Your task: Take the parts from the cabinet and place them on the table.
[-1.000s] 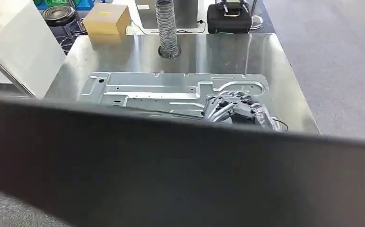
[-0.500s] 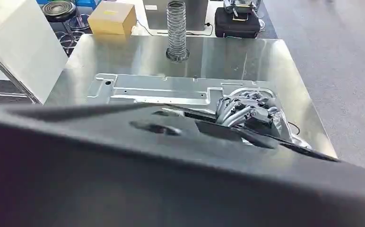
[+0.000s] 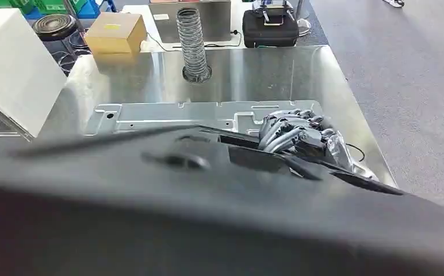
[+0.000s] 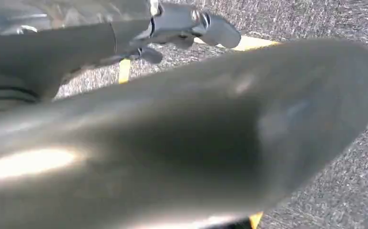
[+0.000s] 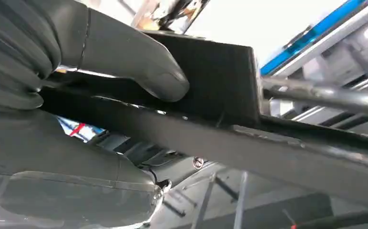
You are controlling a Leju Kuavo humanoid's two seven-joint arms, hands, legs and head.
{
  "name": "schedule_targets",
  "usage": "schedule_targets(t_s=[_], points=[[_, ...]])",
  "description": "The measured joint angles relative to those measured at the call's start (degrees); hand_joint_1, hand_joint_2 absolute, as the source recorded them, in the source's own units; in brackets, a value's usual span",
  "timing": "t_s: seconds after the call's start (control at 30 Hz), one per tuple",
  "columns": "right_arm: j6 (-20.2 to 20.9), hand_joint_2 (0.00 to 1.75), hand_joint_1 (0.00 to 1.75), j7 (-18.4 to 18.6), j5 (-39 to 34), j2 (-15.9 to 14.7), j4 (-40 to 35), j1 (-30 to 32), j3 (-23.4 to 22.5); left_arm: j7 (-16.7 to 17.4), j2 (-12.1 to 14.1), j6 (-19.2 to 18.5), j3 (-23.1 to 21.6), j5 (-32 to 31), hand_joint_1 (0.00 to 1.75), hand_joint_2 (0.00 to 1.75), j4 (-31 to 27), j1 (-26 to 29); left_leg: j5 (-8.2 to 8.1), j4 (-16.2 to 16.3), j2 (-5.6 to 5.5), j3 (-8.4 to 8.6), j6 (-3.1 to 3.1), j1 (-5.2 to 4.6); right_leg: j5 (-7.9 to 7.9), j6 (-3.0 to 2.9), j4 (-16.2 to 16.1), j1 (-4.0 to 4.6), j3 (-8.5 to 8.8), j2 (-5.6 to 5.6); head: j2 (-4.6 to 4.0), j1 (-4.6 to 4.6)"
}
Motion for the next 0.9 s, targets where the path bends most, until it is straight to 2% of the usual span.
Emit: schedule_targets(t_s=[0.03, 0.1, 0.13, 0.17, 0.27, 0.3, 0.33, 0.37, 0.43, 0.47, 0.5, 0.53, 0.57, 0.6, 0.63, 0.67, 0.77, 0.8, 0.83, 0.87, 0.9], points=[[-0.8, 1.75, 1.75, 0.6, 1.1, 0.0, 0.0, 0.0, 0.0, 0.0, 0.0, 0.0, 0.0, 0.0, 0.0, 0.0, 0.0, 0.0, 2.96, -3.5, 0.0, 1.07, 0.15, 0.01, -0.32, 0.08, 0.0, 0.0, 0.58, 0.03, 0.0, -0.02], [-2.9, 1.75, 1.75, 2.7, 3.5, -0.1, -0.2, 0.0, 0.0, -0.1, 0.0, 0.2, 0.0, 0.2, 0.0, 0.0, 0.0, -0.1, 9.7, -14.4, -0.01, 5.29, 0.81, -0.02, -1.19, 0.36, 0.0, 0.03, 1.91, 0.04, 0.0, 0.0], [-4.5, 1.75, 1.75, 4.2, 5.7, -0.2, -0.2, 0.0, 0.0, -0.1, 0.0, 0.4, 0.0, 0.3, 0.0, 0.0, 0.2, -0.1, 9.85, -16.9, -0.1, 6.65, 1.21, -0.24, -1.5, 0.61, -0.1, 0.13, 2.26, 0.04, 0.0, 0.09], [-6.3, 1.75, 1.75, 5.8, 8.3, -0.5, -0.2, 0.0, 0.0, -0.1, 0.0, 0.7, 0.0, 0.3, 0.0, 0.0, 0.2, -0.1, 9.66, -18.0, -0.04, 6.96, 1.52, -0.54, -1.67, 0.94, 0.0, 0.33, 2.18, 0.18, 0.0, 0.04], [-12.4, 1.75, 1.75, 12.9, 17.4, -1.9, -1.0, 2.1, -0.6, -0.2, -0.2, 1.7, 0.0, 0.5, 0.0, 0.0, 0.3, 0.1, 9.4, -18.1, -0.13, 6.85, 2.33, -0.6, -1.78, 1.99, -0.7, 0.21, 2.42, -0.08, 0.0, 0.15], [-13.8, 1.75, 1.75, 15.9, 20.8, -2.9, -1.8, 3.0, -1.0, -0.4, -0.4, 1.9, 0.0, 0.5, 0.0, 0.0, 0.3, 0.3, 9.76, -19.0, -0.06, 7.35, 2.8, 0.12, -2.22, 2.36, -0.5, 0.36, 2.61, -0.24, 0.0, 0.13], [-14.6, 1.75, 1.75, 17.7, 22.8, -3.7, -2.0, 3.6, -1.2, -0.5, -0.5, 2.0, 0.0, 0.5, 0.0, 0.0, 0.3, 0.4, 9.78, -19.4, -0.16, 7.69, 2.93, -0.08, -2.93, 2.63, 0.8, 0.29, 2.17, -0.25, 0.0, 0.2], [-15.0, 1.75, 1.75, 19.6, 25.1, -4.7, -2.0, 3.6, -1.5, -0.7, -0.6, 2.0, 0.0, 0.5, 0.0, 0.0, 0.3, 0.4, 9.69, -19.4, -0.1, 7.66, 3.19, -0.09, -4.71, 2.71, 4.1, 0.16, 0.35, -0.24, 0.0, 0.59], [-14.7, 1.75, 1.75, 23.3, 29.6, -5.7, -1.3, 3.0, -1.7, -0.9, -0.7, 2.0, 0.0, 0.5, 0.0, 0.0, 0.3, 0.3, 9.55, -19.3, -0.03, 7.61, 3.39, -0.21, -8.46, 2.93, 13.8, 0.09, -5.23, -0.25, 0.0, 0.63], [-13.8, 1.75, 1.75, 25.3, 32.4, -6.0, 0.5, 1.2, -1.7, -0.9, -0.7, 1.9, -0.3, 0.5, 0.0, 0.0, 0.3, 0.2, 9.45, -19.2, 0.08, 7.64, 3.47, -0.27, -8.81, 2.95, 17.0, 0.04, -7.34, -0.26, 0.0, 0.66], [-12.4, 1.75, 1.75, 27.2, 35.4, -6.3, 3.7, -1.4, -1.4, -0.9, -0.7, 1.7, -0.6, 0.5, 0.0, 0.0, 0.3, 0.0, 9.37, -19.1, 0.19, 7.65, 3.42, -0.32, -7.73, 2.98, 17.2, -0.03, -8.05, -0.29, 0.0, 0.59], [-10.9, 1.75, 1.75, 28.7, 37.9, -6.6, 7.8, -4.5, -1.2, -0.8, -0.7, 1.4, -1.0, 0.5, 0.0, 0.0, 0.3, -0.3, 9.29, -19.0, 0.25, 7.7, 3.36, -0.32, -5.27, 2.92, 14.6, -0.09, -7.35, -0.31, 0.0, 0.63], [-9.3, 1.75, 1.75, 29.5, 39.9, -6.6, 11.4, -7.4, -1.0, -0.8, -0.7, 1.1, -1.3, 0.5, 0.0, 0.0, 0.3, -0.8, 9.21, -18.8, 0.23, 7.72, 3.31, -0.32, -2.43, 2.79, 10.3, -0.1, -5.63, -0.31, 0.0, 0.63], [-7.0, 1.75, 1.75, 29.7, 42.5, -6.6, 16.5, -11.2, -0.4, -0.6, -0.7, 0.7, -1.6, 0.5, 0.0, 0.0, 0.3, -1.0, 9.08, -18.5, 0.14, 7.71, 3.11, -0.33, 0.47, 2.56, 4.7, -0.12, -3.28, -0.3, 0.0, 0.81], [-5.7, 1.75, 1.75, 29.6, 44.2, -6.6, 20.5, -15.2, 0.5, -0.6, -0.6, 0.3, -1.7, 0.5, 0.0, 0.0, 0.3, -1.2, 8.95, -18.3, 0.11, 7.44, 2.9, -0.46, 1.06, 2.28, 1.1, -0.09, -1.88, -0.3, 0.0, 0.92], [-4.8, 1.75, 1.75, 29.2, 46.0, -6.3, 24.5, -18.6, 1.5, -0.6, -0.6, 0.1, -1.9, 0.5, 0.0, 0.0, 0.3, -1.5, 8.73, -17.7, 0.07, 7.07, 2.57, -0.88, 1.06, 2.13, 0.8, 0.11, -1.96, -0.32, 0.0, 0.87], [-5.2, 1.75, 1.75, 28.3, 53.2, -3.4, 38.2, -25.9, 5.1, -0.6, -0.3, -0.6, -3.0, 0.5, 0.0, 0.0, 0.3, -1.7, 9.12, -18.1, 0.1, 7.07, 1.64, -0.65, 1.3, 1.23, 0.8, 0.37, -2.24, -0.26, 0.0, 0.87], [-5.6, 1.75, 1.75, 28.3, 54.0, -2.5, 41.3, -27.0, 6.2, -0.6, -0.1, -0.7, -3.0, 0.5, 0.0, 0.0, 0.3, -1.8, 8.81, -17.8, 0.05, 6.81, 1.32, -0.6, 1.6, 0.77, 0.4, -0.08, -2.01, -0.35, 0.0, 0.85], [-5.5, 1.75, 1.75, 28.3, 54.6, -1.8, 43.5, -27.9, 7.0, -0.6, -0.2, -0.8, -3.2, 0.5, 0.0, 0.0, 0.3, -1.9, 7.88, -16.5, 0.1, 6.39, 0.89, -0.49, 1.63, 0.6, 0.3, -0.08, -1.94, -0.46, 0.0, 0.77], [-5.2, 1.75, 1.75, 28.1, 55.6, -1.0, 45.5, -28.8, 7.9, -0.8, -0.2, -0.9, -3.4, 0.5, 0.0, 0.0, 0.3, -1.9, 6.01, -13.3, 0.11, 4.92, 0.5, -0.37, 1.59, 0.28, 0.3, -0.09, -1.96, -0.56, 0.0, 0.63], [-4.6, 1.75, 1.75, 27.5, 57.0, 0.0, 48.0, -29.8, 9.2, -1.0, -0.1, -0.9, -3.5, 0.5, 0.0, 0.0, 0.3, -1.8, 3.84, -8.5, 0.12, 2.64, 0.17, -0.25, 1.55, 0.13, 0.3, -0.02, -1.95, -0.55, 0.0, 0.7]])
